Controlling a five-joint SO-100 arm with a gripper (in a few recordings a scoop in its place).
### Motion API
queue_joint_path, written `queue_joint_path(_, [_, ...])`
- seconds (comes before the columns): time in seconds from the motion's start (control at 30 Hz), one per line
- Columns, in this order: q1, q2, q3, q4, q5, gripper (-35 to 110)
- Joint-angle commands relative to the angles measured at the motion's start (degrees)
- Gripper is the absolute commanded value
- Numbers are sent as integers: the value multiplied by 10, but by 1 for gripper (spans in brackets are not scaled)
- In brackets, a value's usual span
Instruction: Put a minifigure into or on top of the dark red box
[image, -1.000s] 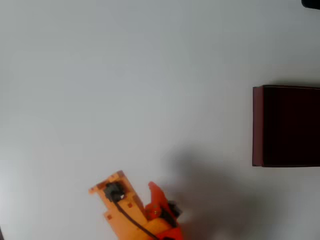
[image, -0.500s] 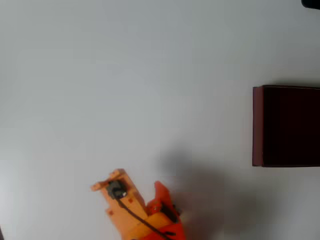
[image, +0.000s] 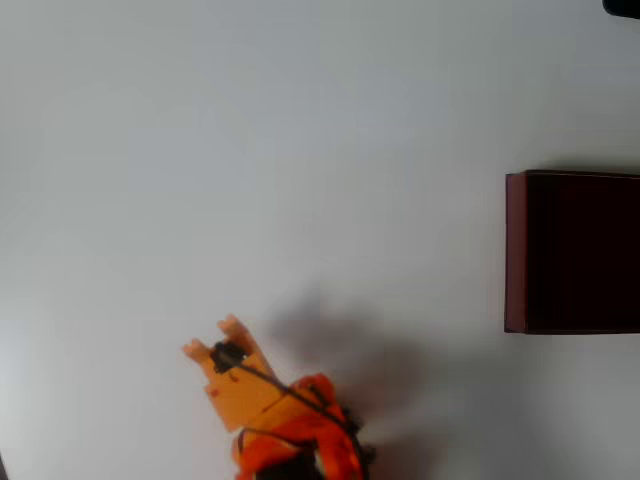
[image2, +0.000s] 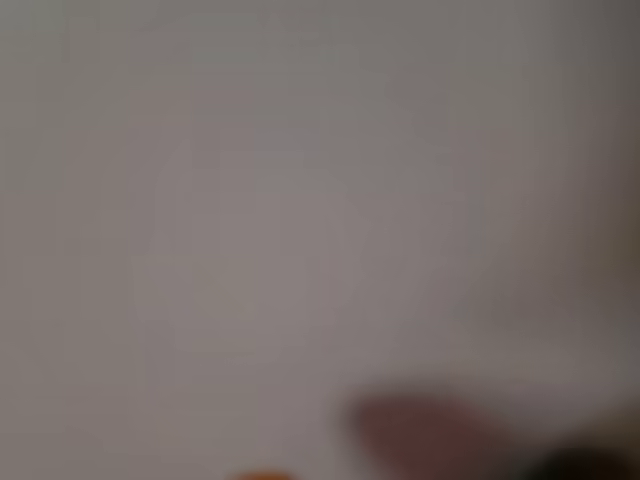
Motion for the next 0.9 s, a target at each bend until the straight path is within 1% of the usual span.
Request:
queue_joint_path(0.0, [0, -81, -60, -24, -15, 22])
queue_joint_path(0.17, [-8, -176, -105, -57, -36, 23])
queue_joint_path(0.47, [16, -180, -102, -66, -49, 23])
queue_joint_path(0.7, [18, -181, -90, -54, -16, 23])
queue_joint_path(0.87, [9, -184, -88, -17, 51, 24])
